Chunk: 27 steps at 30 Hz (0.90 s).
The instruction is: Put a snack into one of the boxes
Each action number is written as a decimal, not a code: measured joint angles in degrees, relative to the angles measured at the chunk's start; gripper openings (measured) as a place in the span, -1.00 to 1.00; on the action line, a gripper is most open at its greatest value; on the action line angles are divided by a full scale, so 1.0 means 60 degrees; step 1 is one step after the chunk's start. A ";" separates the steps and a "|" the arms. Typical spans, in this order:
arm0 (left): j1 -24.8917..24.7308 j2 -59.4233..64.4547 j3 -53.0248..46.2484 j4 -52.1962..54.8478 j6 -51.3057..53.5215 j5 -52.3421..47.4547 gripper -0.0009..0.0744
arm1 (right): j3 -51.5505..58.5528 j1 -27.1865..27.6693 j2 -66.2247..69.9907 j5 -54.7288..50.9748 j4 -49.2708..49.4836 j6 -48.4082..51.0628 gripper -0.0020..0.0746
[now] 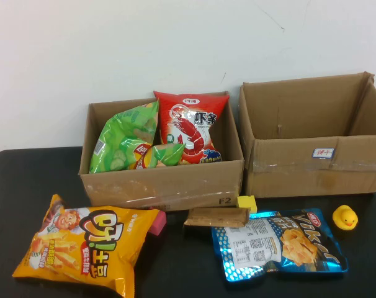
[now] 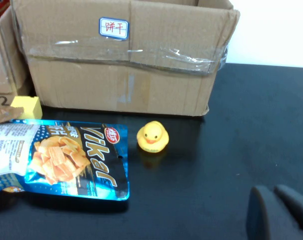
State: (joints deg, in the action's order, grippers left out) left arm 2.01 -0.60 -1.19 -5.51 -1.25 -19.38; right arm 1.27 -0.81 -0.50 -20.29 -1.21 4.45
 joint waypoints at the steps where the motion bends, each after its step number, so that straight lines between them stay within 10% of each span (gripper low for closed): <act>1: 0.0000 0.0000 0.0000 0.0000 0.0000 0.0000 -0.98 | 0.0000 0.0000 0.0000 0.0000 0.0000 0.0000 -0.95; 27: 0.0000 0.0000 0.0000 0.0000 0.0000 0.0000 -0.98 | 0.0000 0.0000 0.0000 0.0015 -0.0352 0.0016 -0.95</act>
State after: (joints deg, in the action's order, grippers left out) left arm 2.01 -0.60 -1.19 -5.51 -1.25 -19.38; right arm 1.27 -0.81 -0.50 -20.20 -3.33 4.54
